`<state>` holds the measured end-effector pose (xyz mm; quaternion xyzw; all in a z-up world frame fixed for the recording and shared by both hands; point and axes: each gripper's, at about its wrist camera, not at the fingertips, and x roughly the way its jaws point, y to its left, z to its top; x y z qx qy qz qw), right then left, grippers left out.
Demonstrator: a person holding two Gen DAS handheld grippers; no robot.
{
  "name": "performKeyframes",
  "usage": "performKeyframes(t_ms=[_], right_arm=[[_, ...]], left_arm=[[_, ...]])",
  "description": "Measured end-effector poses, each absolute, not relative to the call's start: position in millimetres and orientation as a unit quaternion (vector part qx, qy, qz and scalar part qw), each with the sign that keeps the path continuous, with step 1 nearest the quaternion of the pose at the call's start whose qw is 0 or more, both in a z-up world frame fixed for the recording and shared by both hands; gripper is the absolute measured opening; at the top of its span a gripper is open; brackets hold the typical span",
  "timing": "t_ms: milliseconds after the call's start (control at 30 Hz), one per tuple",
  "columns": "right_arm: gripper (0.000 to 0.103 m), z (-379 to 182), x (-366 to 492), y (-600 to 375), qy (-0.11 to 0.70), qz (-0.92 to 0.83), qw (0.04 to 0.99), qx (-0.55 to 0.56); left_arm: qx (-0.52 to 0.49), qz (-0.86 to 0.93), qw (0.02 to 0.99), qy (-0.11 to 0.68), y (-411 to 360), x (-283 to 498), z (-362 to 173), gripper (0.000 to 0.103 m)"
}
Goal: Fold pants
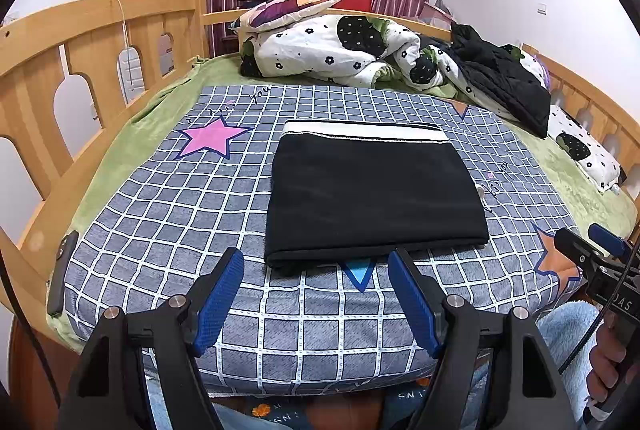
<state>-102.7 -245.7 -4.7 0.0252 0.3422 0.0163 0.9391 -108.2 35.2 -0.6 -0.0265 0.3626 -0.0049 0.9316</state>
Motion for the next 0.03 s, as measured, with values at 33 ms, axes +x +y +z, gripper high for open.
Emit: performKeyframes(t_ms=[33], right_arm=[[0.096,-4.8,-102.4,-245.7,0.342,0.016,0.939,0.025]], left_arm=[[-0.027,-0.004,0.932,0.362,35.3,-107.9,0.2,0.073]])
